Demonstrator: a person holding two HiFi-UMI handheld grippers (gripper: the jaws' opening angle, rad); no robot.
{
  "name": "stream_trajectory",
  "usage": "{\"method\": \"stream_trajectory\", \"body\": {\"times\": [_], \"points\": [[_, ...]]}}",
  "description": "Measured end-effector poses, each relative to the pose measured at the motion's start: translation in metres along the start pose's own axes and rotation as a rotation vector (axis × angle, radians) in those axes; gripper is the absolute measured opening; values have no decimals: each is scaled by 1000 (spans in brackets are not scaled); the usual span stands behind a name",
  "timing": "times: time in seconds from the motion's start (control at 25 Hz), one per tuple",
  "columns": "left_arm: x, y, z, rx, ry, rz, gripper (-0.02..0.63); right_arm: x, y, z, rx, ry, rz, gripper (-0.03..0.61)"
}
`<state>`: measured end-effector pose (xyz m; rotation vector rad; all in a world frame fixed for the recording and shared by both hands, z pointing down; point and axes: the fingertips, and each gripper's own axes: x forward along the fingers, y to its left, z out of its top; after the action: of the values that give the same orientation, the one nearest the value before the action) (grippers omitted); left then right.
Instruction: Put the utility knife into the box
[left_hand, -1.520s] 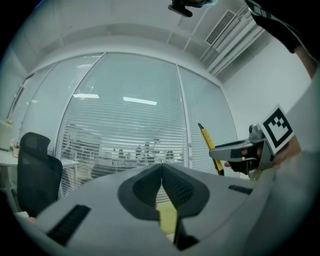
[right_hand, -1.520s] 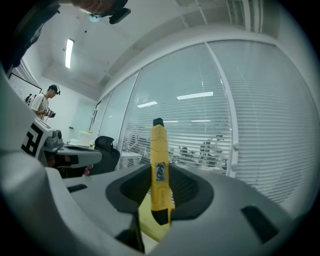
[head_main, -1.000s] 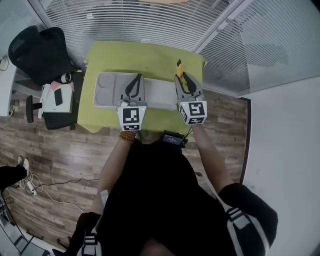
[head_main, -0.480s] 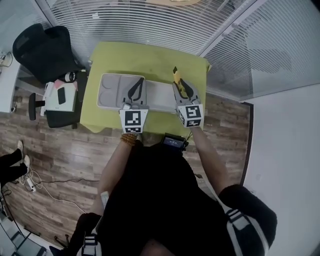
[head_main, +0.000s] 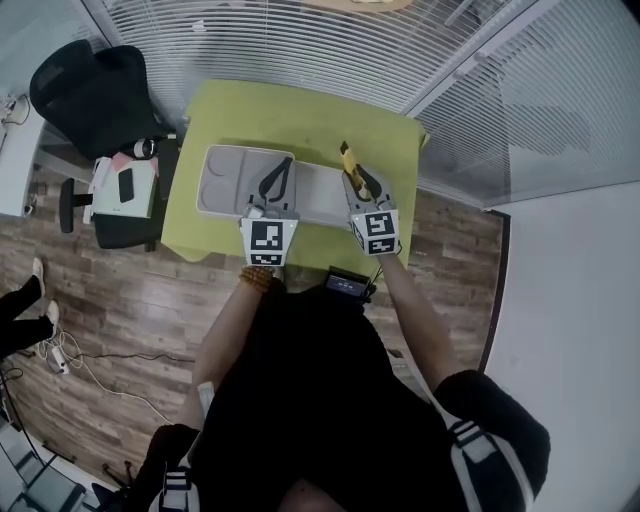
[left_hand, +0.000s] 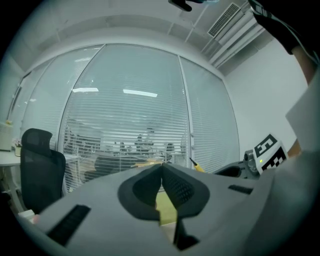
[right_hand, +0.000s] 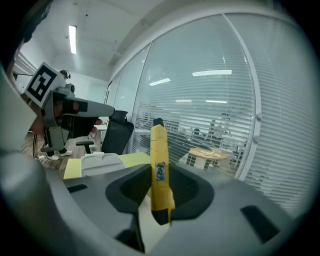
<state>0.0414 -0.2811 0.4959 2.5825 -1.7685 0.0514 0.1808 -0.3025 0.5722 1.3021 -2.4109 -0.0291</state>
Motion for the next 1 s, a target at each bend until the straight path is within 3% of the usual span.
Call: {"method": "stream_trajectory", "body": {"times": [1.0], "points": [[5,10,-26,0,71,8,12,38,26,-83,-98,214,132,106]]}}
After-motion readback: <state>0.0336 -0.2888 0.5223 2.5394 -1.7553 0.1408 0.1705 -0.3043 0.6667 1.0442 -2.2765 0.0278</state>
